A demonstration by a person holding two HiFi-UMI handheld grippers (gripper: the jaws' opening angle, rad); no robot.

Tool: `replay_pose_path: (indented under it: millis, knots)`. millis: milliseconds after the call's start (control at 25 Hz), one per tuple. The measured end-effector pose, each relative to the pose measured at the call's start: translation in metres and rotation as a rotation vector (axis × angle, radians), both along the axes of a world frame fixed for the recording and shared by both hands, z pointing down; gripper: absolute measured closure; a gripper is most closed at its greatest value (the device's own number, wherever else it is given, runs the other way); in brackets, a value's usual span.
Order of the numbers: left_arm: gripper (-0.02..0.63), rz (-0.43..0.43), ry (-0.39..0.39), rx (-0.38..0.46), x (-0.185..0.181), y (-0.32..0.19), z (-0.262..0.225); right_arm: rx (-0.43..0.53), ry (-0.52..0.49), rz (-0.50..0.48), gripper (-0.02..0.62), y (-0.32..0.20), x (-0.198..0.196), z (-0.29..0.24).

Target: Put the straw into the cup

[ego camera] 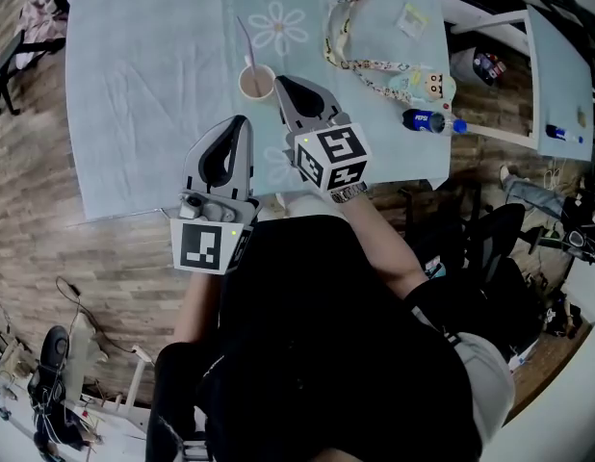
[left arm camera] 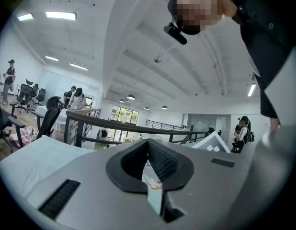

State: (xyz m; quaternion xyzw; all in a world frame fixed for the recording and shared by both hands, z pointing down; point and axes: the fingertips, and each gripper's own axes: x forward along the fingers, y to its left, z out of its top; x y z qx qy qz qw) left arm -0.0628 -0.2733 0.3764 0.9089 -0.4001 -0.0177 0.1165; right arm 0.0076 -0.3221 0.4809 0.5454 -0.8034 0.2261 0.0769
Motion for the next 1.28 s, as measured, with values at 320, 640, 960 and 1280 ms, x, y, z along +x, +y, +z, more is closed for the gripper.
replay_pose_path:
  millis: [320, 640, 960, 1280]
  knots:
    - [0.592, 0.001, -0.006, 0.046, 0.017, 0.037, -0.016, 0.114, -0.011, -0.032, 0.586, 0.046, 0.014, -0.054]
    - [0.592, 0.008, 0.045, 0.129, 0.029, 0.068, -0.044, 0.236, -0.024, -0.027, 0.586, 0.095, 0.033, -0.114]
    - [0.592, -0.008, 0.036, 0.151, 0.031, 0.090, -0.060, 0.367, -0.013, -0.014, 0.586, 0.131, 0.054, -0.176]
    - [0.592, -0.007, 0.071, 0.205, 0.035, 0.105, -0.084, 0.414, -0.018, -0.022, 0.586, 0.150, 0.062, -0.200]
